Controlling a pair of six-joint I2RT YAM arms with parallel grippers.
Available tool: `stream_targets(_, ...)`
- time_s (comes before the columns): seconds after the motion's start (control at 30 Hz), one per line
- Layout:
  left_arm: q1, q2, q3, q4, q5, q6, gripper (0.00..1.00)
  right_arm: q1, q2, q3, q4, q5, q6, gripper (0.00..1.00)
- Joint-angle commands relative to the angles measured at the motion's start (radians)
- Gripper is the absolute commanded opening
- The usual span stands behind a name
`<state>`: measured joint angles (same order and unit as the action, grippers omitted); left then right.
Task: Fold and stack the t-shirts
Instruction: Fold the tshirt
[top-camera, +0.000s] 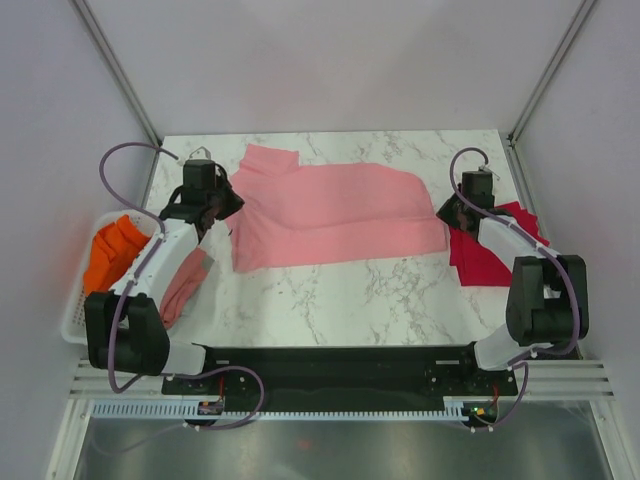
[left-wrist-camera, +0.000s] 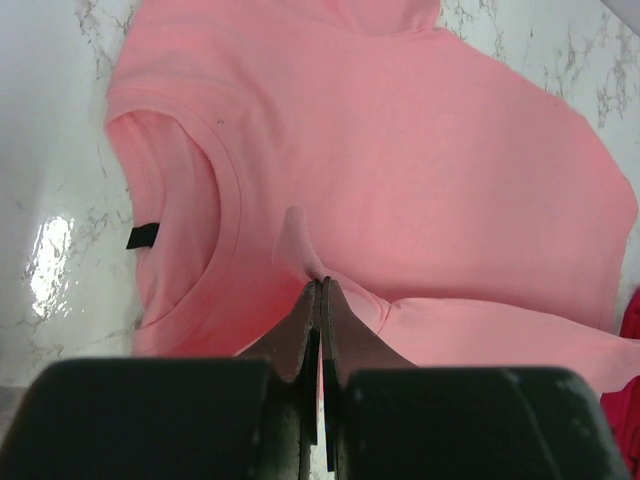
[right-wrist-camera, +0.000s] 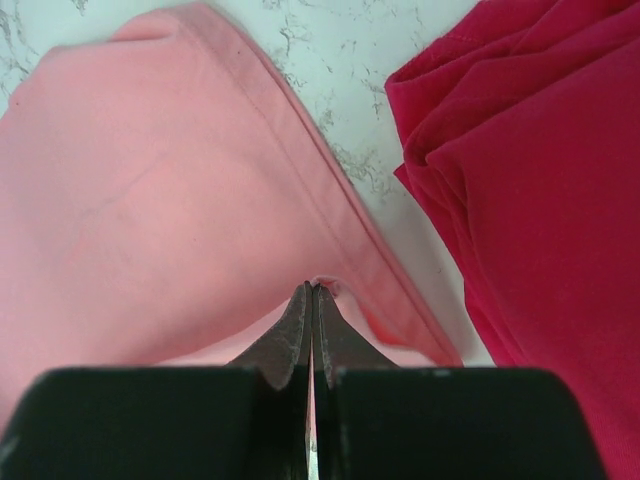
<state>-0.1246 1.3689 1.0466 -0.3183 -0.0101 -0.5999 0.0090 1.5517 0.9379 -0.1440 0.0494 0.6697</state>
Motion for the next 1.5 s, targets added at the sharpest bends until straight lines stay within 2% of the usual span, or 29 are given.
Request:
stream_targets(0.0, 0.005, 0.044, 0.076, 0.042, -0.031, 0.035, 0.02, -0.003, 0.033, 0.058, 0.035, 0.02, 0.018, 0.0)
stream_targets(0.33, 0.019, 0.189, 0.135, 0.067, 0.001, 0.028, 0.02, -0.003, 0.105, 0.107, 0.046, 0.029, 0.036, 0.01)
stream_targets(0.43, 0.025, 0.228, 0.133, 0.105, 0.042, 0.026, 0.06, -0.003, 0.108, 0.105, 0.055, 0.033, 0.036, 0.33)
stream_targets(0.47, 0.025, 0.234, 0.135, 0.108, 0.039, 0.026, 0.18, -0.003, 0.101, 0.102, 0.057, 0.036, 0.036, 0.49)
stream_targets(0.5, 0.025, 0.239, 0.138, 0.111, 0.036, 0.029, 0.25, -0.003, 0.091, 0.099, 0.057, 0.038, 0.034, 0.53)
stream_targets(0.57, 0.025, 0.236, 0.145, 0.11, 0.035, 0.038, 0.34, -0.003, 0.062, 0.081, 0.061, 0.05, 0.033, 0.53)
stream_targets(0.6, 0.023, 0.222, 0.142, 0.11, 0.032, 0.041, 0.44, -0.004, 0.024, 0.052, 0.073, 0.055, 0.033, 0.53)
stream_targets(0.67, 0.019, 0.167, 0.115, 0.114, 0.016, 0.046, 0.58, -0.003, -0.054, -0.012, 0.107, 0.063, 0.042, 0.53)
stream_targets(0.83, 0.003, 0.026, 0.02, 0.107, -0.033, 0.049, 0.75, -0.004, -0.209, -0.157, 0.168, 0.073, 0.076, 0.53)
stream_targets(0.9, 0.005, -0.058, -0.037, 0.105, -0.062, 0.022, 0.96, -0.003, -0.28, -0.226, 0.181, 0.084, 0.088, 0.52)
stream_targets(0.93, 0.005, -0.085, -0.055, 0.105, -0.091, 0.009, 0.99, -0.003, -0.301, -0.246, 0.187, 0.086, 0.093, 0.52)
stream_targets(1.03, 0.009, -0.169, -0.106, 0.097, -0.123, -0.024, 1.0, -0.004, -0.38, -0.329, 0.207, 0.079, 0.106, 0.52)
stream_targets(1.17, 0.011, -0.228, -0.146, 0.079, -0.068, -0.081, 0.98, -0.003, -0.43, -0.424, 0.231, 0.061, 0.129, 0.51)
stream_targets(1.33, 0.011, -0.289, -0.212, 0.076, 0.002, -0.113, 0.95, -0.003, -0.421, -0.498, 0.274, 0.064, 0.188, 0.47)
stream_targets(1.47, 0.011, -0.306, -0.249, 0.074, 0.004, -0.118, 0.95, 0.006, -0.332, -0.49, 0.297, 0.076, 0.223, 0.45)
